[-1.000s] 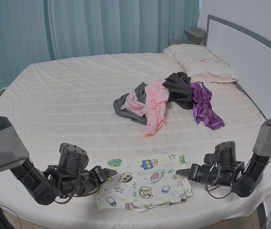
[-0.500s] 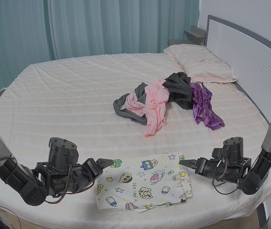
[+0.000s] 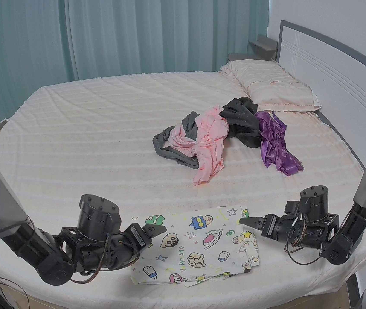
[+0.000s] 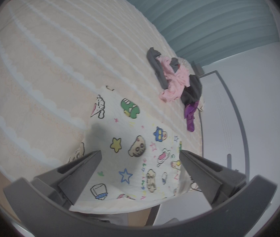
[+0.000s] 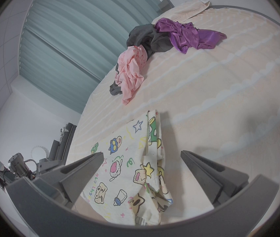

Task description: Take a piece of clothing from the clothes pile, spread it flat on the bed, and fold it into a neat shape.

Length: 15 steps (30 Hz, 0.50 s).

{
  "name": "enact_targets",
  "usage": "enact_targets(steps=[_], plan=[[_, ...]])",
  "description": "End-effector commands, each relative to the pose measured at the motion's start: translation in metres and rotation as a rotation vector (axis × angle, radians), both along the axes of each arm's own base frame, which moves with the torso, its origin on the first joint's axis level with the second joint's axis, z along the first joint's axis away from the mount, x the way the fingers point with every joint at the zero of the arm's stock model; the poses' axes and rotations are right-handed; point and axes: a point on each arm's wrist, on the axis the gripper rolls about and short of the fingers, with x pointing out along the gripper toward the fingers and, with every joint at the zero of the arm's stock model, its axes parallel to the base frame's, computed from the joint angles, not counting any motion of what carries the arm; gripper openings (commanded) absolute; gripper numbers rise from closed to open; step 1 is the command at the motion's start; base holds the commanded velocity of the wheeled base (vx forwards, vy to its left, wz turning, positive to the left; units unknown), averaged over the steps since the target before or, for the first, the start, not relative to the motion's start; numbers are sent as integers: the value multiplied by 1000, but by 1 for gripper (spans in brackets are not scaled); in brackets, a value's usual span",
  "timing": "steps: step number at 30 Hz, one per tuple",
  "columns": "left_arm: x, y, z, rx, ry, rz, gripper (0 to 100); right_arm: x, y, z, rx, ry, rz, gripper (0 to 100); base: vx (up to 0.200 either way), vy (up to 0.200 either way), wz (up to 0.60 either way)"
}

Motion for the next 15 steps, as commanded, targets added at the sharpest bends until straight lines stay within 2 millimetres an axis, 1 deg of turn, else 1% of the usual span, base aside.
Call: enact_targets(steps=[1,5,10,15], plan=[[1,-4,-31,76,92,1,100,-9,4,7,5,-15,25,100,0,0,0],[-2,-6,-30,72,91,-6,100,-18,10,16,14,-31,56,100,0,0,0],[-6,-8,-30,75,93,-19,100,-29,18,17,12,-27,104,100,0,0,0],[-11,-4,-8,15,42,-7,100,-37,23,12,3,-2,133,100,0,0,0]])
